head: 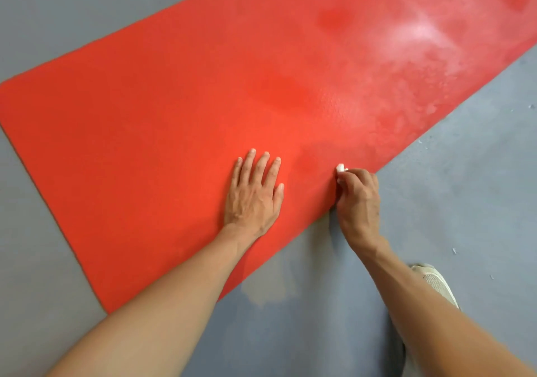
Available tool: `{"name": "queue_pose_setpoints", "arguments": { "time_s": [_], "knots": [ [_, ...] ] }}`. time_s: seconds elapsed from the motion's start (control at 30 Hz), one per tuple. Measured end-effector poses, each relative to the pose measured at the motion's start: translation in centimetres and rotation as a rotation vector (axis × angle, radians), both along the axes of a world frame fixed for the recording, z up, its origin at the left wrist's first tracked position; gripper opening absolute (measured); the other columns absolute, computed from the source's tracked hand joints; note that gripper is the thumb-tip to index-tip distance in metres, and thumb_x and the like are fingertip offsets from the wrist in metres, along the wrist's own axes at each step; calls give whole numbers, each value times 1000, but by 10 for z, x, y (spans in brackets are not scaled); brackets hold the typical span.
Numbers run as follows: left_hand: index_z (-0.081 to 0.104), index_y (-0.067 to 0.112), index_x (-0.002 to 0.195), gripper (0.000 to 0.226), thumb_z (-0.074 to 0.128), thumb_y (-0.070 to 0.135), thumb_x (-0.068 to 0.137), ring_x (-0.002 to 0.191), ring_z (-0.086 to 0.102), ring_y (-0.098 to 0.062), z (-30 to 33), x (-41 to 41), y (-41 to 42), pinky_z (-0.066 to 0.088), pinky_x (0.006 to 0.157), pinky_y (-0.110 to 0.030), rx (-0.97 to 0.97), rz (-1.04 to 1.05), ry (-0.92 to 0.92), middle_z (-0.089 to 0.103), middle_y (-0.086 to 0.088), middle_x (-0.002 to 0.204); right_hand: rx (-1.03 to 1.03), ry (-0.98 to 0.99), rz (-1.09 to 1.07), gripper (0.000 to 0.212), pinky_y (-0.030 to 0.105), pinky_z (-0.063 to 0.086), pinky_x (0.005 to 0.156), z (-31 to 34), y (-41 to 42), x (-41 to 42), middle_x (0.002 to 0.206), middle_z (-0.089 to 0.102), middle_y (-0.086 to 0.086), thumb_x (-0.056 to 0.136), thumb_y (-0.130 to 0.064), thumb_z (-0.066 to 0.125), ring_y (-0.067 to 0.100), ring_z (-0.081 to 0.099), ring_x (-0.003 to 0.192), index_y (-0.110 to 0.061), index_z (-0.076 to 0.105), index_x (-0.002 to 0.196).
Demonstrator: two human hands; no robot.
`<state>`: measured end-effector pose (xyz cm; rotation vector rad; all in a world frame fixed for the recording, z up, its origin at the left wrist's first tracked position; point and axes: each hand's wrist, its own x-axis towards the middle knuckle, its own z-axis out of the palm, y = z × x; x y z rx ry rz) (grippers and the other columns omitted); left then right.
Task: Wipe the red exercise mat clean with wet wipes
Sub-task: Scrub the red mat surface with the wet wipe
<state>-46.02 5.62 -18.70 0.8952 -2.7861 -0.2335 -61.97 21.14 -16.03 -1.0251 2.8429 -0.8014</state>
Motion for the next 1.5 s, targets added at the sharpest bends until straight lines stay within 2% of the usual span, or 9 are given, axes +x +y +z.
{"name": "queue_pose_setpoints", "arguments": {
  "time_s": [0.1, 0.27, 0.5, 0.73, 0.87, 0.97, 1.23, 1.4, 1.5],
  "knots": [
    [47, 20, 156, 58, 42, 43, 103, 156, 27, -33, 2, 1, 0, 20, 128, -52, 11, -10, -8, 46, -8, 160, -19, -5, -29, 21, 34, 46, 88, 0, -10, 40, 109, 67, 12, 102, -7, 56, 34, 54, 101, 0, 73, 111],
    [46, 20, 157, 59, 41, 44, 104, 157, 26, -32, 3, 2, -2, 19, 128, -52, 16, -11, -20, 45, -8, 161, 10, 73, 511, 29, 31, 48, 85, 7, -3, 43, 110, 66, 8, 104, -13, 50, 28, 54, 94, -2, 70, 123],
    [48, 21, 156, 58, 42, 44, 103, 156, 28, -31, 3, 1, -1, 21, 128, -52, 19, 0, -9, 47, -7, 159, 19, 7, -125, 26, 22, 36, 86, 2, -26, -42, 115, 69, 11, 103, -5, 53, 34, 52, 107, -2, 72, 119],
    [46, 21, 157, 58, 42, 43, 104, 157, 26, -31, 3, 2, -1, 22, 127, -52, 21, -4, -13, 45, -7, 161, -17, 79, 486, 40, 33, 50, 93, 3, -32, 27, 122, 66, 10, 99, -5, 44, 29, 55, 100, 0, 65, 132],
    [45, 21, 158, 59, 45, 43, 103, 157, 26, -29, 3, 1, 2, 21, 128, -51, 31, 5, -13, 45, -6, 161, 9, 65, 205, 50, 28, 45, 90, 1, -43, -48, 116, 69, 7, 90, 13, 55, 30, 54, 102, -7, 66, 135],
    [44, 14, 158, 65, 47, 45, 101, 158, 25, -29, 5, 0, 3, 22, 127, -53, 36, 60, -31, 43, -7, 162, -11, -7, 3, 39, 41, 50, 85, -1, -65, -54, 111, 69, 9, 94, 10, 56, 30, 51, 102, -5, 71, 126],
    [44, 15, 158, 69, 49, 49, 98, 158, 22, -36, 12, -2, 8, 21, 125, -61, 49, 241, -89, 40, -13, 164, -6, 0, 783, 39, 30, 50, 84, 11, -65, -12, 112, 65, 3, 101, -14, 44, 25, 56, 96, -5, 67, 132],
    [44, 16, 158, 73, 51, 52, 94, 158, 22, -36, 10, -3, 9, 19, 125, -61, 32, 351, -81, 40, -12, 164, -29, -44, 264, 41, 36, 47, 85, 1, -94, -86, 107, 64, 8, 94, 6, 58, 32, 54, 103, -9, 70, 130],
    [46, 17, 156, 70, 50, 50, 95, 157, 24, -35, 10, -3, 10, 19, 125, -60, 28, 354, -83, 42, -11, 162, -76, -80, 306, 33, 36, 47, 84, 0, -97, -37, 107, 63, 8, 96, 1, 56, 31, 52, 102, -5, 70, 125]
  ]
}}
